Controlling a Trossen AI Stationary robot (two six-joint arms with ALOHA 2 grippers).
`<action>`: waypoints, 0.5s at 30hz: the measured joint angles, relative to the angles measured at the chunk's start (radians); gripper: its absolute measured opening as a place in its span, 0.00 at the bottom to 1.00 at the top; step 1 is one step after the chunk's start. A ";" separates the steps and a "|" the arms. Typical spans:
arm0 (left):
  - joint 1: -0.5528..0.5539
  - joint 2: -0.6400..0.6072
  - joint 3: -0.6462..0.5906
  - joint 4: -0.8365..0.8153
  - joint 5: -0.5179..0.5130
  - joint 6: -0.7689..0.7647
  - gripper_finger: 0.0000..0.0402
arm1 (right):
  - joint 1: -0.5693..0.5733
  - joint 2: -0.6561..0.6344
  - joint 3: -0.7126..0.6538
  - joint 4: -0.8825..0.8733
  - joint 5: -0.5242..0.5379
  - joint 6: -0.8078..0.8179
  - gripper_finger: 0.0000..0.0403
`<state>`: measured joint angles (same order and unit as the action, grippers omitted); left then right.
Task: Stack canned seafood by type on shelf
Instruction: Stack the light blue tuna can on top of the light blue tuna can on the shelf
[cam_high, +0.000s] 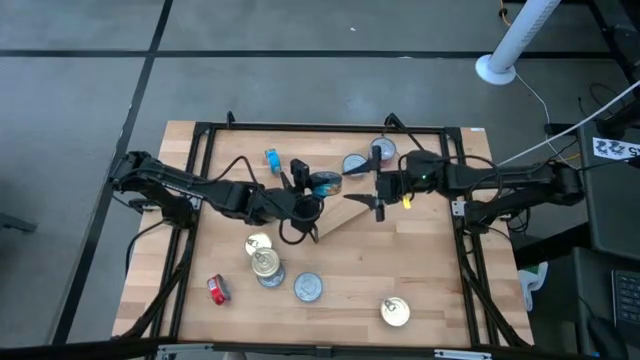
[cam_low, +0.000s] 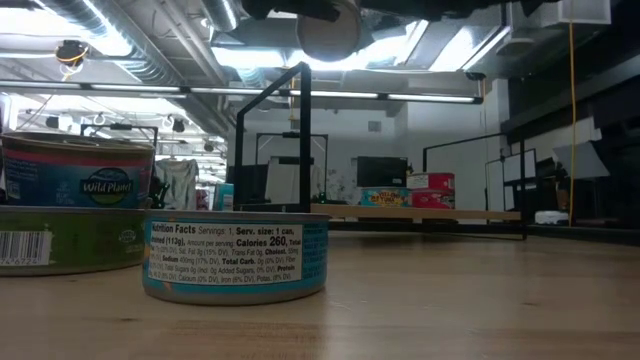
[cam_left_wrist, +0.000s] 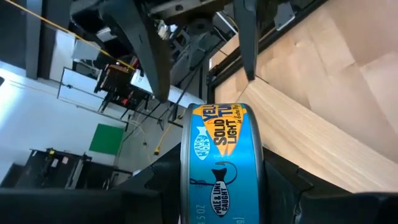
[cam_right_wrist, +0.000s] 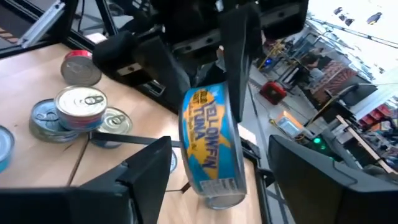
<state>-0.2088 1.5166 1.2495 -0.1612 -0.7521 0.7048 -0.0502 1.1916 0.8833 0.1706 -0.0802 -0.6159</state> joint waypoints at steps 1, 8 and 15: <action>-0.001 0.000 0.000 0.002 0.005 0.000 0.39 | 0.001 0.005 0.000 0.002 0.001 0.000 0.67; -0.002 0.000 0.000 0.042 0.012 0.000 0.39 | 0.007 0.039 0.000 0.005 0.000 0.000 0.67; -0.003 0.000 0.000 0.043 0.017 0.001 0.39 | 0.007 0.036 0.000 0.012 0.025 0.000 0.67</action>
<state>-0.2119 1.5166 1.2495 -0.1181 -0.7355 0.7055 -0.0437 1.2277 0.8833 0.1822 -0.0551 -0.6163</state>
